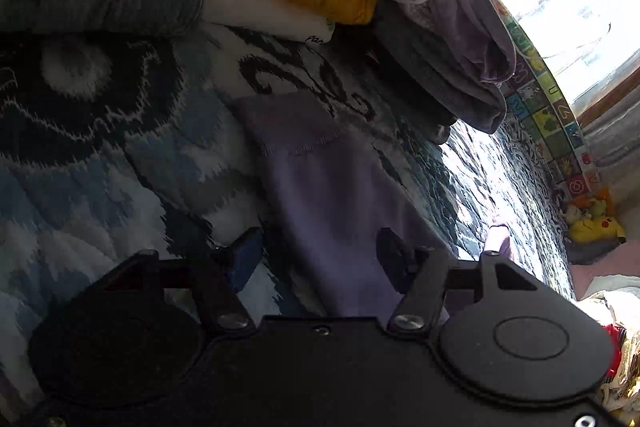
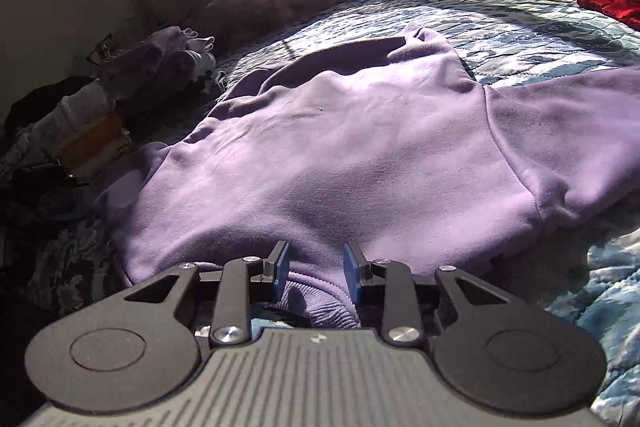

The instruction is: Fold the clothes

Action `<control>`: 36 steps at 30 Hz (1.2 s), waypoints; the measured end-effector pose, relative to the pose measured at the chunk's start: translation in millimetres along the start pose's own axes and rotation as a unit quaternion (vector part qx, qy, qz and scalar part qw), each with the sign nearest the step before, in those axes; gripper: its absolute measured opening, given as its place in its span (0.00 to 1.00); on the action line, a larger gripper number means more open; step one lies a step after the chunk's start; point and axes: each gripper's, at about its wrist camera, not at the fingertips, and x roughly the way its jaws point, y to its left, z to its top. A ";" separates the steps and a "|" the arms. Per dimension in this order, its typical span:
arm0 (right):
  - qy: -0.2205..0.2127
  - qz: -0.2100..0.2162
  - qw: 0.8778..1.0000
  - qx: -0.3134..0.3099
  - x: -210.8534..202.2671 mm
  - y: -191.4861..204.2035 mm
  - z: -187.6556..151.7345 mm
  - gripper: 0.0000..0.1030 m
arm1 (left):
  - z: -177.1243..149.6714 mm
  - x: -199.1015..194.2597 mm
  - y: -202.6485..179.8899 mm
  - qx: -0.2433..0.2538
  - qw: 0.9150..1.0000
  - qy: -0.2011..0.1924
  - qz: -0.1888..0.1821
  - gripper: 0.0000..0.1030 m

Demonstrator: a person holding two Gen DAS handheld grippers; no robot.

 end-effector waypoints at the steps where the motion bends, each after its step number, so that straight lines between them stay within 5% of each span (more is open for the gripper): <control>1: -0.001 0.003 1.000 0.000 0.4 3.5 1.3 0.31 | 1.4 4.6 3.1 -0.008 1.000 -0.003 -0.002 0.55; 2: -0.002 0.005 1.000 0.000 0.8 7.0 2.7 0.32 | 3.6 8.4 5.5 -0.014 1.000 -0.008 -0.002 0.53; 4: -0.008 0.019 1.000 -0.007 3.0 18.9 5.4 0.32 | 5.8 15.5 0.3 0.000 1.000 -0.012 0.002 0.34; 5: -0.010 0.031 0.999 -0.017 6.2 29.7 7.2 0.32 | 8.2 18.2 -7.3 0.019 1.000 -0.007 0.011 0.01; 7: -0.005 0.057 0.997 -0.056 17.1 58.0 10.0 0.32 | 13.9 16.3 -24.0 0.059 0.998 -0.008 0.013 0.01; 12: 0.042 0.080 0.983 -0.162 48.3 113.7 -1.6 0.31 | 49.6 -41.1 -66.4 0.142 0.985 -0.088 -0.044 0.01; 16: 0.061 0.057 0.974 -0.210 48.6 126.5 -13.8 0.31 | 54.4 -19.5 -48.9 0.158 0.986 -0.059 -0.005 0.02; 18: 0.069 0.050 0.972 -0.218 44.3 125.8 -13.4 0.31 | 47.7 12.1 -24.7 0.153 0.988 -0.010 0.036 0.04; 19: 0.076 0.046 0.971 -0.221 42.0 125.3 -12.2 0.31 | 43.7 22.4 -10.5 0.137 0.989 0.008 0.061 0.07; 24: 0.058 0.049 0.965 -0.250 28.6 137.7 -6.5 0.31 | 36.3 8.3 19.9 0.061 0.998 -0.022 0.014 0.46; 28: 0.032 0.068 0.959 -0.275 48.9 171.2 4.6 0.31 | 42.9 19.0 13.9 0.075 0.996 -0.031 0.032 0.41; 29: 0.025 0.075 0.958 -0.275 54.5 180.7 6.1 0.31 | 44.6 25.5 11.7 0.085 0.995 -0.022 0.037 0.18; 30: 0.018 0.082 0.957 -0.276 59.7 188.9 6.1 0.31 | 46.5 27.5 8.4 0.094 0.994 -0.017 0.045 0.10; 34: 0.041 0.066 0.943 -0.323 83.7 210.3 -16.3 0.35 | 47.8 6.4 -9.3 0.151 0.985 -0.069 0.045 0.08; 36: 0.050 0.049 0.928 -0.365 88.5 217.7 -33.7 0.35 | 46.2 19.6 -4.6 0.166 0.981 -0.046 0.090 0.17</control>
